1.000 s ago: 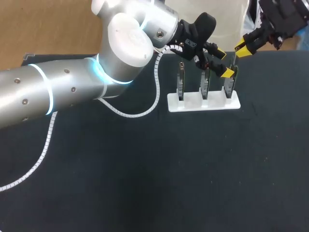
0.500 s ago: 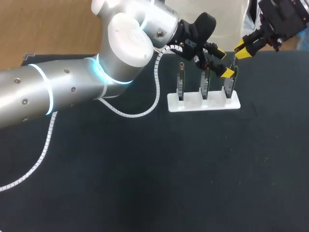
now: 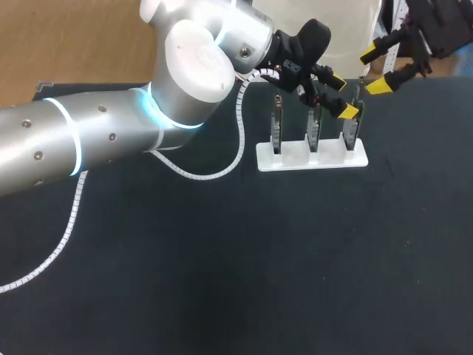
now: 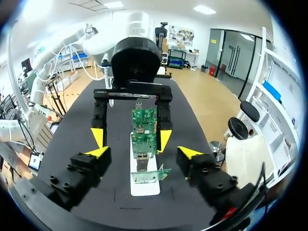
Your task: Pick up the optical module with the left hand, and insert it into the network port with the right hand.
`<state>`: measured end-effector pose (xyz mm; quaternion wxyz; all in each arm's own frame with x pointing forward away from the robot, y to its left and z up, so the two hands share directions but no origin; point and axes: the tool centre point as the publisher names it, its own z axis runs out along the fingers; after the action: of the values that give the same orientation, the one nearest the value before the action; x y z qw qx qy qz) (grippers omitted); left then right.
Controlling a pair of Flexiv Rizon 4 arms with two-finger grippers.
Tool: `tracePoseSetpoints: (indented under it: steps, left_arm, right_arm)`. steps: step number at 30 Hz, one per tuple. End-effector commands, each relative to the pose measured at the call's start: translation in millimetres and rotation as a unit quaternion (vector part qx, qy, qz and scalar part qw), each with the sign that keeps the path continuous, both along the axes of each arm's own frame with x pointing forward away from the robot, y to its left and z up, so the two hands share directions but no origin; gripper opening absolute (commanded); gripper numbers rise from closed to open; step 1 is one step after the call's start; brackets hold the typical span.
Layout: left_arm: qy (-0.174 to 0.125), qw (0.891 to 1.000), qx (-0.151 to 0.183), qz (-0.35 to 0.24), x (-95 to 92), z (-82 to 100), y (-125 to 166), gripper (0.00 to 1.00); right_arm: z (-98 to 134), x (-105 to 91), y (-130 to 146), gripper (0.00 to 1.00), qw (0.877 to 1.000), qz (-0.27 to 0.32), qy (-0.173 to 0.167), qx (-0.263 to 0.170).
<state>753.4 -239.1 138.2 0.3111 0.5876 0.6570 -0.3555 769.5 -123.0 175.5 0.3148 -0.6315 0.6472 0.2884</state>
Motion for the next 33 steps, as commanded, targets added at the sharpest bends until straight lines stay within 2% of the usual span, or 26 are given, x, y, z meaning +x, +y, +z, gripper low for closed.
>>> tracePoseSetpoints:
  steps: [1,9,12,21,33]
  left_arm:
    - [0.001,1.000,0.002,-0.001,0.9,0.7,-0.6,1.00]
    - [0.001,1.000,0.002,-0.001,0.9,0.7,-0.6,1.00]
    - [0.001,1.000,0.002,-0.001,0.9,0.7,-0.6,1.00]
    - [0.001,1.000,0.002,-0.001,0.9,0.7,-0.6,1.00]
    - [0.001,1.000,0.002,-0.001,0.9,0.7,-0.6,1.00]
  right_arm:
    - [6.7,0.9,-12.4,1.00,0.999,0.019,-0.001,0.026]
    - [16.0,2.2,-18.9,1.00,0.998,0.038,-0.005,0.039]
    - [18.9,2.0,-17.3,0.00,0.998,0.037,-0.013,0.041]
    - [23.4,1.8,-3.5,0.00,0.998,0.038,-0.028,0.032]
    - [15.6,6.6,7.5,0.00,0.999,0.030,-0.021,0.027]
